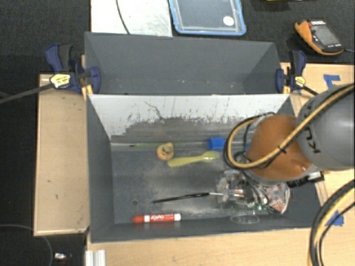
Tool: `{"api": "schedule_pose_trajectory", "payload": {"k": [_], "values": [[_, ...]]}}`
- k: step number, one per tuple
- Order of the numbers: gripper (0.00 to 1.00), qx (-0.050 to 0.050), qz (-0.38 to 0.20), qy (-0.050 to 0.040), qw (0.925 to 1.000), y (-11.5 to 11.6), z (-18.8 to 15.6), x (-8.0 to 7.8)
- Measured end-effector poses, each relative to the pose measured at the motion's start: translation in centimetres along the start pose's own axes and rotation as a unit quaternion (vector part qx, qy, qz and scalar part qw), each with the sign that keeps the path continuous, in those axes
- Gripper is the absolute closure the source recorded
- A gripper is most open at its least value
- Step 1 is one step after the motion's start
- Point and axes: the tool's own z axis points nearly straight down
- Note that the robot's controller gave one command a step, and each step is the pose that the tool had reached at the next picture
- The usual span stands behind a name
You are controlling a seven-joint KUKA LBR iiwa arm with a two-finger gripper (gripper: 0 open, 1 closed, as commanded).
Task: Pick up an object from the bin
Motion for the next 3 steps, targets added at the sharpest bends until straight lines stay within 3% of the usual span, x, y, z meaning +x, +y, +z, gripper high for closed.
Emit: {"api": "schedule_pose_trajectory", "payload": {"k": [2, 3], "values": [[1.0, -0.001, 0.008, 0.0012, 1.0, 0.5, -1.5, 0.1], [1.0, -0.001, 0.009, 0.0023, 1.0, 0.5, -4.4, 0.1]]}}
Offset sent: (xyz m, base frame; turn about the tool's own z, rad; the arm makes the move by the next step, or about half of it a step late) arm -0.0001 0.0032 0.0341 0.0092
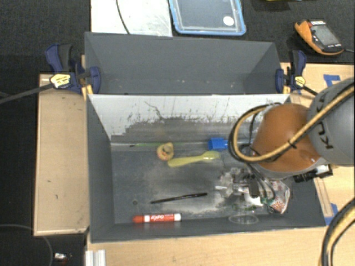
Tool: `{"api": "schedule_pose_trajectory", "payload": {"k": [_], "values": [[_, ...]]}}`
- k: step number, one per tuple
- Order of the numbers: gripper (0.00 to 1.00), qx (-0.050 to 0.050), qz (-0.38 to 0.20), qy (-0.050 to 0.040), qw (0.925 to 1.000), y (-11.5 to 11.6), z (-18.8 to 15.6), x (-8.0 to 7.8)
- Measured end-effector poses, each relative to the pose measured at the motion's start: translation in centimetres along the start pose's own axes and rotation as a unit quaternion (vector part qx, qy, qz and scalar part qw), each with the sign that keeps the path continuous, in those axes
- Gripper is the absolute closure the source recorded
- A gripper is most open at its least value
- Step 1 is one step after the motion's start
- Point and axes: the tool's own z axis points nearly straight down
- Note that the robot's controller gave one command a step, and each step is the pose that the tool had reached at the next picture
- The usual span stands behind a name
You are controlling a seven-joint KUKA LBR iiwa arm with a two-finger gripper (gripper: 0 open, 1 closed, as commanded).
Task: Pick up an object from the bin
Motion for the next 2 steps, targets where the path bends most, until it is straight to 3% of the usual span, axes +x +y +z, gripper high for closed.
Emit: {"api": "schedule_pose_trajectory", "payload": {"k": [2], "values": [[1.0, 0.0, 0.002, -0.0034, 1.0, 0.0, -3.1, -0.2]]}}
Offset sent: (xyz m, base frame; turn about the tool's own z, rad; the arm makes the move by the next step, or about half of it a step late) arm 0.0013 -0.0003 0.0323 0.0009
